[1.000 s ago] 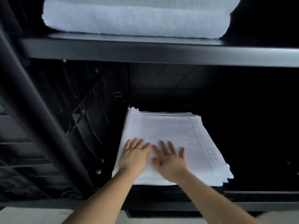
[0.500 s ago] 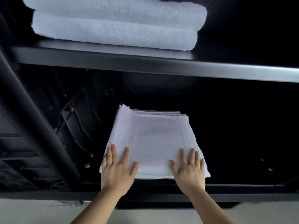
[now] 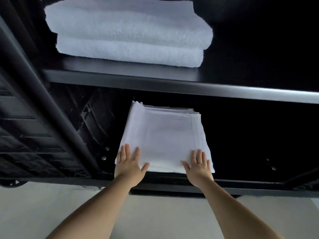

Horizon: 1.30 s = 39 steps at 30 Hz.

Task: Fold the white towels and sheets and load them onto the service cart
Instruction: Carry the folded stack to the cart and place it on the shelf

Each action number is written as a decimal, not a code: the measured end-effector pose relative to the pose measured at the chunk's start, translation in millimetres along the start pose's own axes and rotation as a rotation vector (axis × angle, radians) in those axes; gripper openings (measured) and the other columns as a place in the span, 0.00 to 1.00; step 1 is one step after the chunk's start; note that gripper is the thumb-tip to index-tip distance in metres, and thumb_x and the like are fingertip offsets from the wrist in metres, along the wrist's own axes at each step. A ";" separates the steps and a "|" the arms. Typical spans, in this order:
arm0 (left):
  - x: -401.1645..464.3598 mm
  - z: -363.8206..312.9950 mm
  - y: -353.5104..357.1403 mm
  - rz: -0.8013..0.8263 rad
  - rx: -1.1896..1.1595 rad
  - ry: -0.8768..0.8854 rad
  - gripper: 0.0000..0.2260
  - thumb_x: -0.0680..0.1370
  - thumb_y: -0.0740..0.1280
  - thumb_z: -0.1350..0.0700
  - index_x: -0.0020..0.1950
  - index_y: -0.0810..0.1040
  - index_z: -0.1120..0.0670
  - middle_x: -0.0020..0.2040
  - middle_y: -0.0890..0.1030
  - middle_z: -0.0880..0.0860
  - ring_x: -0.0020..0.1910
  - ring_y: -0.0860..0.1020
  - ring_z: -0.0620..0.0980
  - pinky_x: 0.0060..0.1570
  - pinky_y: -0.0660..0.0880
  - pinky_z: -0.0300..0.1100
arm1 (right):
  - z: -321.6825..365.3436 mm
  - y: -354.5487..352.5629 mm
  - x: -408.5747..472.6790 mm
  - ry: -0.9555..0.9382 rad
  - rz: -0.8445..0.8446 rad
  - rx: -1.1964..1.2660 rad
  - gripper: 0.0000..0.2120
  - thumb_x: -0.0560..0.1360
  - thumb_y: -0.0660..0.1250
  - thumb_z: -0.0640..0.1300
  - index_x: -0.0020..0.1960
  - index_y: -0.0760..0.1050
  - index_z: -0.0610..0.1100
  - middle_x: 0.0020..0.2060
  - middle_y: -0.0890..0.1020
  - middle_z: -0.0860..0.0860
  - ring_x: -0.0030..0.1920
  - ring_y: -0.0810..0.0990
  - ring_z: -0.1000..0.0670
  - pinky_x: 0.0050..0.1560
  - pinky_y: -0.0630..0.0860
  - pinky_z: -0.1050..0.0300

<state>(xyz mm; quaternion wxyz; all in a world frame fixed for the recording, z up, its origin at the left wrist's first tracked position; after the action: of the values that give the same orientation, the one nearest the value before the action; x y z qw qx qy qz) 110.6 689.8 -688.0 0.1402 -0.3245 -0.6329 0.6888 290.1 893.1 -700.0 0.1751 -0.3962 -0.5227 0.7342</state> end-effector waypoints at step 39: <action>-424.5 43.3 -441.5 -0.295 -0.388 -0.394 0.30 0.80 0.53 0.39 0.78 0.57 0.52 0.76 0.64 0.56 0.75 0.60 0.53 0.73 0.55 0.52 | 139.8 -400.9 -430.3 -0.461 -0.164 0.073 0.29 0.81 0.47 0.62 0.78 0.51 0.51 0.78 0.52 0.50 0.77 0.48 0.50 0.76 0.48 0.49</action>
<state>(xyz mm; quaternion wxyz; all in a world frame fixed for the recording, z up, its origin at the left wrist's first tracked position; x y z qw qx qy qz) 306.0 470.1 -149.0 0.0488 -0.1101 -0.8078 0.5771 389.0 673.5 -145.5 0.1244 -0.1679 -0.5523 0.8070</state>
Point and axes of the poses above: each hand's wrist, its own x-axis towards the middle knuckle, its own y-axis out of the palm, z = x × y, the point moved 10 cm from there along x, towards the middle knuckle
